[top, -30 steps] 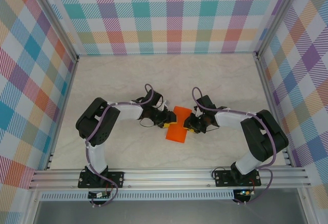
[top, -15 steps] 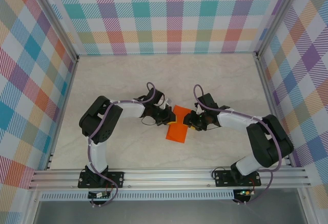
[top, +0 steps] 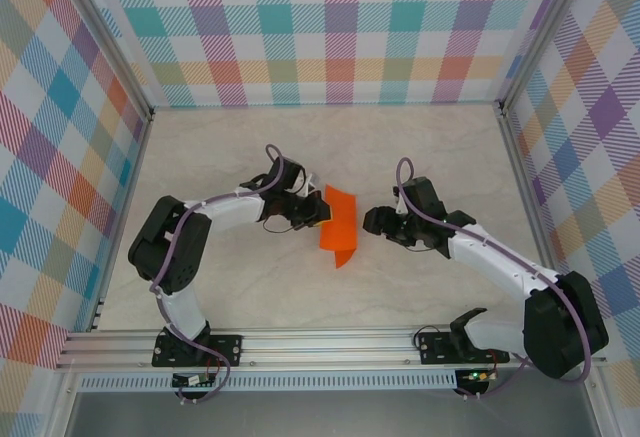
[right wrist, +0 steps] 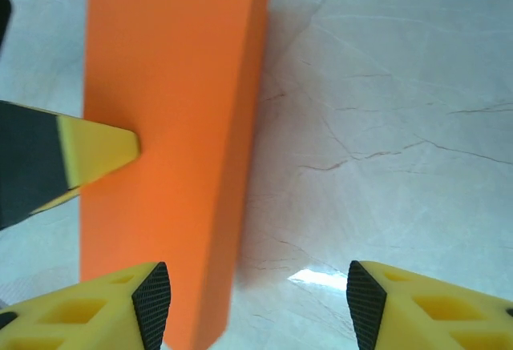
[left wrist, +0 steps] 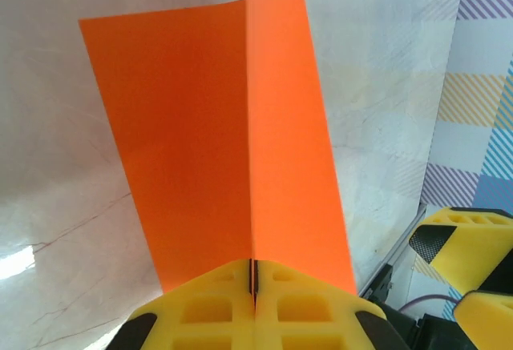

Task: Fold a paper plane with a square sheet of paper (pick it up from the middle)
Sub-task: Pick up the paper from the center of the table, then place the paper at the center of the table.

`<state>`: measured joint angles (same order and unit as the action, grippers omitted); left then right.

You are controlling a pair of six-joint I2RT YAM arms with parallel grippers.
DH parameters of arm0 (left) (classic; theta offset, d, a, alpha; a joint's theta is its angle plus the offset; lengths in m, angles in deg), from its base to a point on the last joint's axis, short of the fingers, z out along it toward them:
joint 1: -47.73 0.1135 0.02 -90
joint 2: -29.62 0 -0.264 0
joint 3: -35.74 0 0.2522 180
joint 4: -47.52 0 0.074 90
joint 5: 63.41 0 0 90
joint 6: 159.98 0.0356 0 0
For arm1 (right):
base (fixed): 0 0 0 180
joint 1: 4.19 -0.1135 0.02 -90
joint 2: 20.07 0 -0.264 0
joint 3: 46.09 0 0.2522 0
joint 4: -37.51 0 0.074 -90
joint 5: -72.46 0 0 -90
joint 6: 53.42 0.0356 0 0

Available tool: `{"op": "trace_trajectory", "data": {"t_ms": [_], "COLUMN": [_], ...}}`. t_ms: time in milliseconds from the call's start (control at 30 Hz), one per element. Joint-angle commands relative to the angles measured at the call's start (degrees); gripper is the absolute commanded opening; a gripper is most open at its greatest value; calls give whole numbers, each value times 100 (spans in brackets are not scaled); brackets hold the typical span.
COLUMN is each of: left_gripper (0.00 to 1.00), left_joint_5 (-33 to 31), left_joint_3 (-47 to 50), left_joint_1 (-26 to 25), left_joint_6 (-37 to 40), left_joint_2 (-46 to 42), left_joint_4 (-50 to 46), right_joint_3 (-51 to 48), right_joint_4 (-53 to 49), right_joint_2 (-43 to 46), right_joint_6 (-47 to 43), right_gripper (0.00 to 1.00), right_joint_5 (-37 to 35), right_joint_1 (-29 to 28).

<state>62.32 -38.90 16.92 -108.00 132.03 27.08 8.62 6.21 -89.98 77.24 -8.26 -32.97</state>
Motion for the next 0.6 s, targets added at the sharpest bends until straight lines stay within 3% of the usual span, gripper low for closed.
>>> {"op": "trace_trajectory", "data": {"t_ms": [0, 167, 233, 567], "left_gripper": [0, 0, 0, 0], "left_joint_5": [-199, -703, -843, -678], "left_joint_3": [-30, -723, -874, -1349], "left_joint_1": [48, 48, 49, -88], "left_joint_6": [149, 742, 859, 955], "left_joint_2": [-285, -608, -694, -351], "left_joint_4": [-506, -2030, -2314, -2623], "right_joint_3": [-140, -464, -370, -384], "right_joint_4": [17, 302, 20, -339], "right_joint_2": [264, 759, 843, 835], "right_joint_6": [12, 132, 58, -14], "right_gripper": [63, 67, 78, 78], "right_joint_5": [-377, -726, -800, -989], "right_joint_1": [-30, -26, -23, -34]}}
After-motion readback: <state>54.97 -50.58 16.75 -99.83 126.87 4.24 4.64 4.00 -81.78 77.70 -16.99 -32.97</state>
